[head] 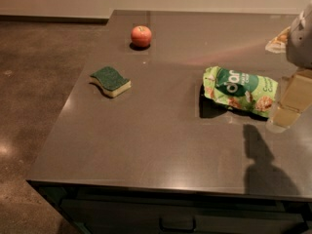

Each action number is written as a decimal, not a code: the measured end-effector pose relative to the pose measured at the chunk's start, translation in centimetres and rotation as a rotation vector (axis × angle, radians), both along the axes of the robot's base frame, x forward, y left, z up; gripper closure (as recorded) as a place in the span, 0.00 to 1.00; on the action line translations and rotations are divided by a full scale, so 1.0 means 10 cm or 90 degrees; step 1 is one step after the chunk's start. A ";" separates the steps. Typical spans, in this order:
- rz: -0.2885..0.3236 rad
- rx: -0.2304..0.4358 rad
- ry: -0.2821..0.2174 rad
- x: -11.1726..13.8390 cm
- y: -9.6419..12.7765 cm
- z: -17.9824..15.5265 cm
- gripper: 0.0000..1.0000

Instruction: Pick green rice chip bag

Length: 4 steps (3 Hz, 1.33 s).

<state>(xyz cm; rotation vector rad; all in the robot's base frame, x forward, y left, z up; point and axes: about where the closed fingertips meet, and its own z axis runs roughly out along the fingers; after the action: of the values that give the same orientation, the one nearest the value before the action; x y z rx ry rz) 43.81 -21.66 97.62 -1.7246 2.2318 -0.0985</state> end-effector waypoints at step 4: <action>-0.002 0.013 -0.007 0.82 -0.21 -0.35 0.00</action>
Offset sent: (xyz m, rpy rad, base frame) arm 0.0464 -0.0139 -0.0193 0.0249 0.0134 -0.0083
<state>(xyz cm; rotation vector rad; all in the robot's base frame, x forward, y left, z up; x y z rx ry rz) 51.99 -23.76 94.15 -1.7060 2.2203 -0.0865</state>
